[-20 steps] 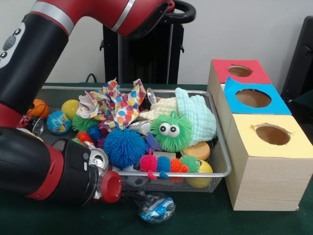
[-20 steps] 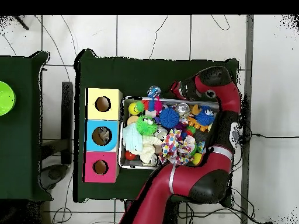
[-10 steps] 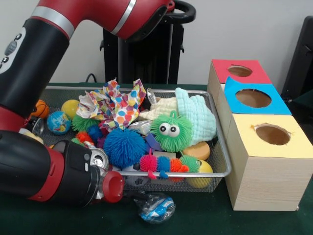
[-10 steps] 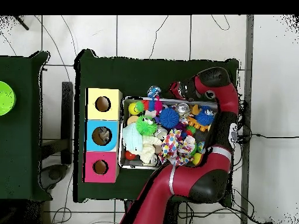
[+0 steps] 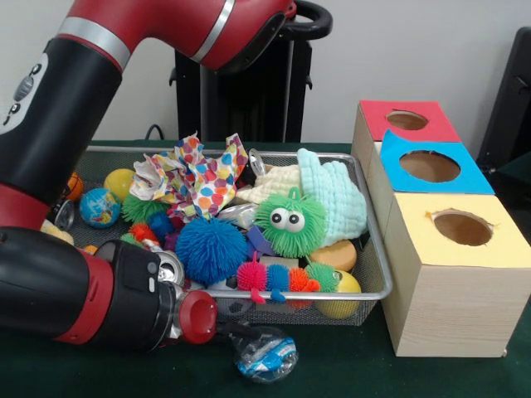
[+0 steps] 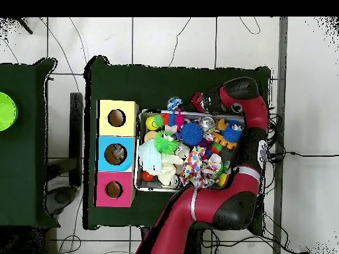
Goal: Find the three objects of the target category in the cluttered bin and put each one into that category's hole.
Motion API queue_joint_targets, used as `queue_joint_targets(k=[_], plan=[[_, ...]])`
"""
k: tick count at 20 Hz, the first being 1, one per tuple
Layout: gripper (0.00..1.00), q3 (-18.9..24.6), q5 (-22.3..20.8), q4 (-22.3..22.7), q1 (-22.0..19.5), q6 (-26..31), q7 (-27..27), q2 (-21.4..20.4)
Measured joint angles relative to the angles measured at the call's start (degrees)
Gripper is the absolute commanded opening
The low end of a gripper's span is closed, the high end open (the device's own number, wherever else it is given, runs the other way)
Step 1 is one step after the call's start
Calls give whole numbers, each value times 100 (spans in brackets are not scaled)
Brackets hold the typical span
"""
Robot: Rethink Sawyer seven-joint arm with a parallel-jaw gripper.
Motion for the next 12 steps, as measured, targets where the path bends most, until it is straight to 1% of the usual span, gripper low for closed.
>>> queue_joint_targets(k=[12], plan=[[100, -65, 144, -18, 118, 87, 0, 48]])
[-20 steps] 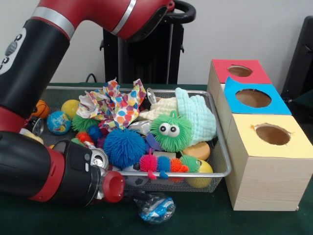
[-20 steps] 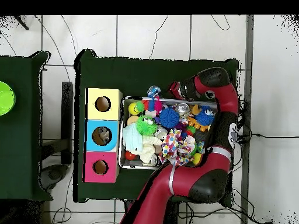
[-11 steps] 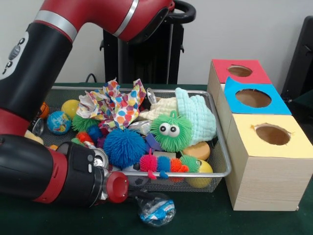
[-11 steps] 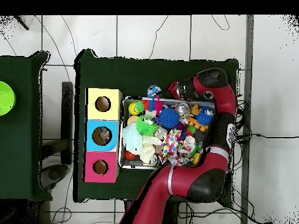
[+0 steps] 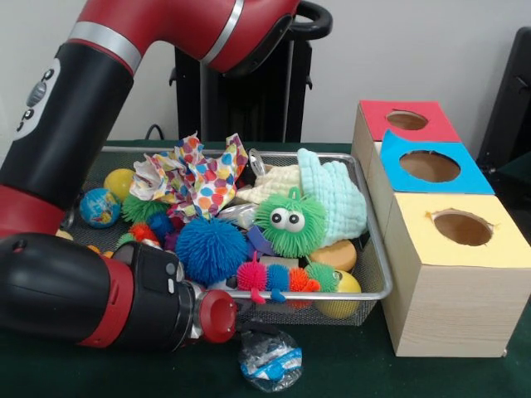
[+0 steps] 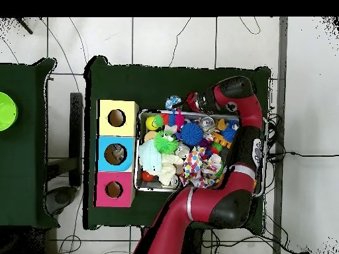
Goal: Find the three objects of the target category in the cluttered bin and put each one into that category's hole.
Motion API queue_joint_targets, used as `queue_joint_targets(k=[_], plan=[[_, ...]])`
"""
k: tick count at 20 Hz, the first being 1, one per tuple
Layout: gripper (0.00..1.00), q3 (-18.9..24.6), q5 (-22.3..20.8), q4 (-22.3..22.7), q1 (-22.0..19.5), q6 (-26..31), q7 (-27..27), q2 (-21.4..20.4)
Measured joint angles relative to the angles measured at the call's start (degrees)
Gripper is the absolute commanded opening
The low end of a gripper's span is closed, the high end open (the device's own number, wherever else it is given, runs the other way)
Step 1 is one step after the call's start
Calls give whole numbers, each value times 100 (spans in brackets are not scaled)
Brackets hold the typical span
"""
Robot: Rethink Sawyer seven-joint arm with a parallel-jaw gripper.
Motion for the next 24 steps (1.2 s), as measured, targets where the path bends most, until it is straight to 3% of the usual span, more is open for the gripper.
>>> queue_joint_targets(k=[18, 19, 24], plan=[[100, -26, -21, 1, 1, -38, 1, 0], [0, -25, -46, 2, 3, -63, 1, -1], [0, 42, -114, 22, 27, -101, -1, -16]])
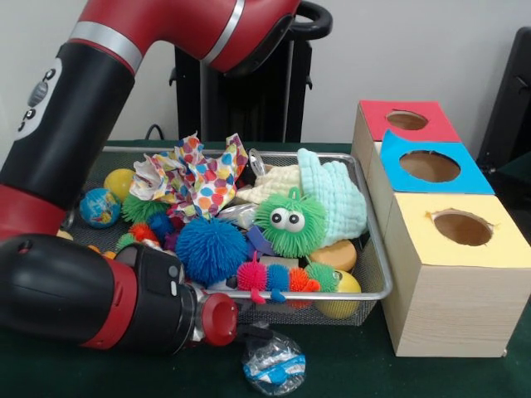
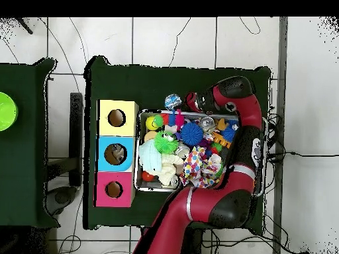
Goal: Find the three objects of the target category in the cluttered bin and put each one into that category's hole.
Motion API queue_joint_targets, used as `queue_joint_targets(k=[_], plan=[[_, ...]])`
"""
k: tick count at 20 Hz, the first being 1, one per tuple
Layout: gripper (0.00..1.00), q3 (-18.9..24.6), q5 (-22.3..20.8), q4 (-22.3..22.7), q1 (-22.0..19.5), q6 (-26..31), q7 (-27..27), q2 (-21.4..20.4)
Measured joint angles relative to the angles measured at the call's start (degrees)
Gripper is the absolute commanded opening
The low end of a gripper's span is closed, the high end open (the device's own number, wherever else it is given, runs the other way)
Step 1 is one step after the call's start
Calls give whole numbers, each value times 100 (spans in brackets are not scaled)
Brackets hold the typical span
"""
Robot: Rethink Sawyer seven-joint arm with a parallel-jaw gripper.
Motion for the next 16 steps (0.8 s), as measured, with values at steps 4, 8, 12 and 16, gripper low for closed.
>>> queue_joint_targets(k=[4, 8, 12, 16], plan=[[0, 142, -124, 27, 38, -1, 0, -41], [0, 276, -257, 36, 73, -1, 0, -77], [0, 397, -389, 49, 106, -1, 0, -116], [0, 578, -551, 108, 158, -11, -1, -174]])
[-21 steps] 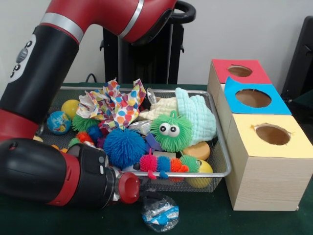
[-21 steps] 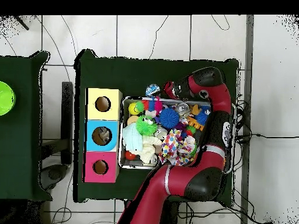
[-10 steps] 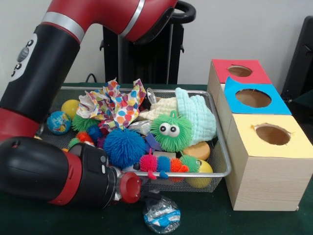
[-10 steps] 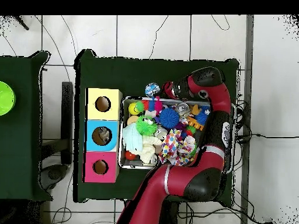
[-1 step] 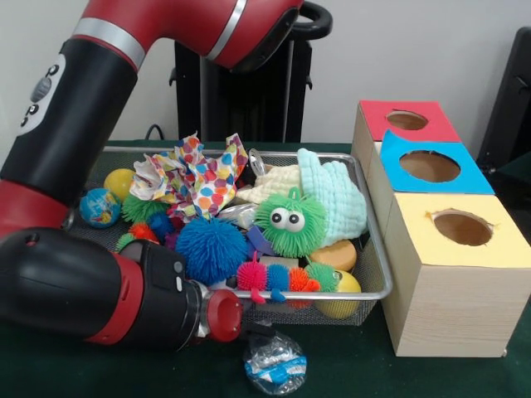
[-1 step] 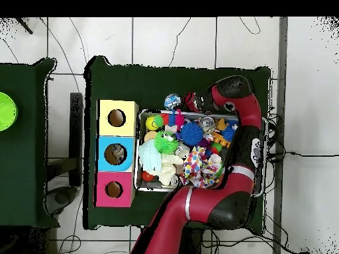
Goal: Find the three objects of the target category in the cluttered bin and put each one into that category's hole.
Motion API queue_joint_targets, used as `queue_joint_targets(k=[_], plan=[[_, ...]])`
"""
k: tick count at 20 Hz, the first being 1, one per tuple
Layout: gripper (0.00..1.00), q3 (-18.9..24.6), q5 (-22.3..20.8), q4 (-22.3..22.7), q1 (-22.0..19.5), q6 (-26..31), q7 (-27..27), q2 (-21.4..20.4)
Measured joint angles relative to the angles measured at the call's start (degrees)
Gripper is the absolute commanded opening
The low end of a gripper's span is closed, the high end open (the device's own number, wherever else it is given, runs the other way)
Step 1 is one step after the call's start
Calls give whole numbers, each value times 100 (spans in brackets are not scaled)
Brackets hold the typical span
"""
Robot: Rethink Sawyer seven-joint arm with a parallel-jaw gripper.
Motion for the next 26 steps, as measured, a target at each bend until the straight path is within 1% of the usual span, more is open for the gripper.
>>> queue_joint_targets(k=[4, 7, 12, 15, 19, 20, 22, 24, 26], plan=[[0, 174, -1, 110, 49, -3, 0, -36], [0, 377, -12, 287, 114, -11, 0, -113], [0, 671, -134, 773, 248, -137, 1, -372], [0, 879, -192, 1489, 401, -360, 0, -726], [0, 981, -190, 2674, 666, -807, -1, -1346], [0, 981, -193, 3032, 750, -915, -1, -1549], [0, 982, -210, 3348, 823, -993, 0, -1736], [0, 981, -332, 3892, 925, -1044, 44, -2096], [0, 979, -399, 4017, 938, -1035, 78, -2211]])
